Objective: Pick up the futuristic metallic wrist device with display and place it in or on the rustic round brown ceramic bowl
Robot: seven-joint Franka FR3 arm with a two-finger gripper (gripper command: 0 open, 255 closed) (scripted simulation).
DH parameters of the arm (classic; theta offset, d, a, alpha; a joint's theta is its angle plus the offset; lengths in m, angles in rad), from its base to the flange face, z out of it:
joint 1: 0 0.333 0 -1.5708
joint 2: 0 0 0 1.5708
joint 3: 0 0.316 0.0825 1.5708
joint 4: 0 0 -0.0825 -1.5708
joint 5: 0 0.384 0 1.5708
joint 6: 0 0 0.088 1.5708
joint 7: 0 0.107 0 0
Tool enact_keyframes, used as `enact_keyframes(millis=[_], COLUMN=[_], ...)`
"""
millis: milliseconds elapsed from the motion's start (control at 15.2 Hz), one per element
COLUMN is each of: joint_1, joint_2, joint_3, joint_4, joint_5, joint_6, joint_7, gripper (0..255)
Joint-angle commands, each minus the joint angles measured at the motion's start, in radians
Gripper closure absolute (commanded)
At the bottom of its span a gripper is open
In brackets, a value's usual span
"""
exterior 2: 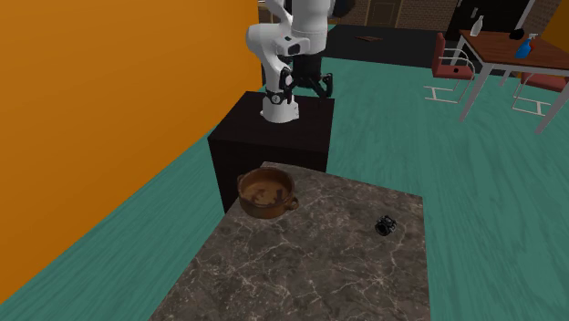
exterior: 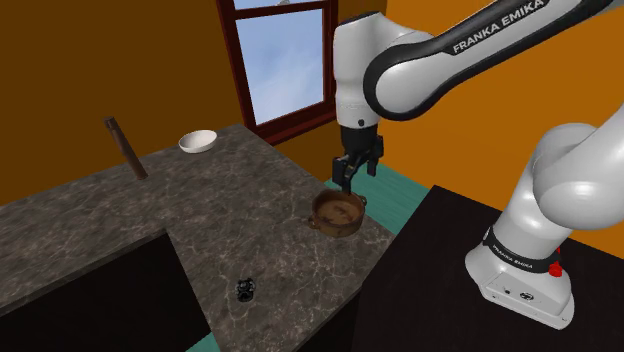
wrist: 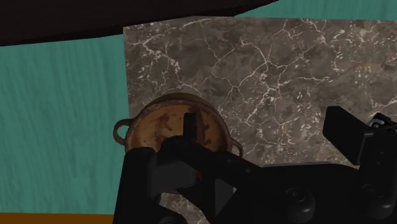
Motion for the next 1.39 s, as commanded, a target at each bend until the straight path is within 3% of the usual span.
enact_keyframes(millis=[0,330,726,1320], joint_1=[0.003,0.003,0.021,0.177], joint_2=[0.081,0.277,0.535,0.902], joint_3=[0.038,0.117,0.164,0.082], joint_4=[0.02,0.086,0.212,0.497], joint_5=[0.001,-0.045,-0.201,-0.436], joint_6=[0.071,0.216,0.345,0.417], joint_7=[0.048,0.179,0.382,0.646], gripper=[0,0,0,0])
